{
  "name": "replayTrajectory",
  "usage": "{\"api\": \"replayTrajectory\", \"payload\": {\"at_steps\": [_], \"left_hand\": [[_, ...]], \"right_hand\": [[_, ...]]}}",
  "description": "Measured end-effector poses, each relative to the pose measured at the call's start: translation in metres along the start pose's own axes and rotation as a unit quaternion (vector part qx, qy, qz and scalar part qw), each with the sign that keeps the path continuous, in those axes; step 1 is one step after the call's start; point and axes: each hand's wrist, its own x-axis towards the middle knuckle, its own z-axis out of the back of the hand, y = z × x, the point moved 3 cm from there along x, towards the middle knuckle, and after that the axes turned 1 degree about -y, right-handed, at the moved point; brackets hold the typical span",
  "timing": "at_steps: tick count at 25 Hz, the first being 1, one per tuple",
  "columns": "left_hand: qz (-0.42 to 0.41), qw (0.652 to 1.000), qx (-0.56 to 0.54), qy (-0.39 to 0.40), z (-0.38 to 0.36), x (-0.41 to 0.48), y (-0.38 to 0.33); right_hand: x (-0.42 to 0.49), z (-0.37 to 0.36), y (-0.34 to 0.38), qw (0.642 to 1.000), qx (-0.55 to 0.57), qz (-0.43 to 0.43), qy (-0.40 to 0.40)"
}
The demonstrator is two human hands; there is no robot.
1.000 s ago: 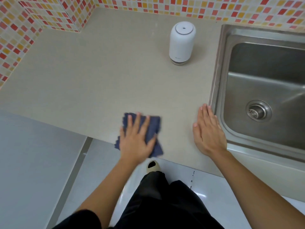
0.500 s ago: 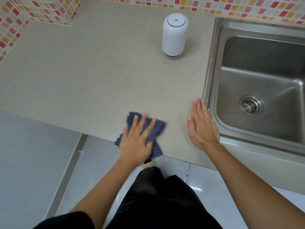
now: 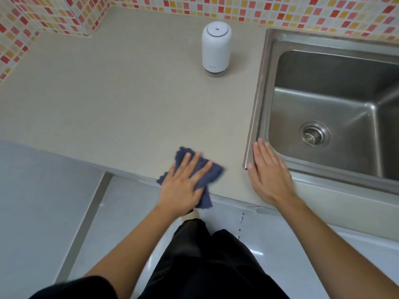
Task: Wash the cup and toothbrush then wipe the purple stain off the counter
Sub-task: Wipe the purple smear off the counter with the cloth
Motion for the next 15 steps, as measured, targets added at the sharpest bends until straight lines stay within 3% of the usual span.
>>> {"api": "replayTrajectory", "payload": {"at_steps": [3,5,9,11,13,15], "left_hand": [[0.131,0.991,-0.018,-0.002,0.007,0.048,0.022],[0.164,0.986,-0.019,0.012,0.005,0.083,0.000],[-0.037,0.999,0.010,0.021,-0.010,0.044,-0.054],[-0.085,0.996,0.010,0.014,-0.006,0.003,-0.037],[-0.037,0.999,0.001,-0.004,0.002,0.004,0.005],[0.091,0.996,-0.022,0.001,0.011,0.037,0.028]], "right_hand": [[-0.037,-0.007,-0.010,0.998,-0.067,-0.017,-0.013],[-0.041,-0.010,-0.012,0.997,-0.066,-0.031,-0.019],[-0.037,-0.013,-0.013,0.995,-0.081,-0.030,-0.042],[-0.038,-0.014,-0.015,0.995,-0.083,-0.029,-0.038],[-0.039,-0.014,-0.014,0.996,-0.080,-0.028,-0.030],[-0.038,-0.013,-0.014,0.996,-0.082,-0.031,-0.026]]}}
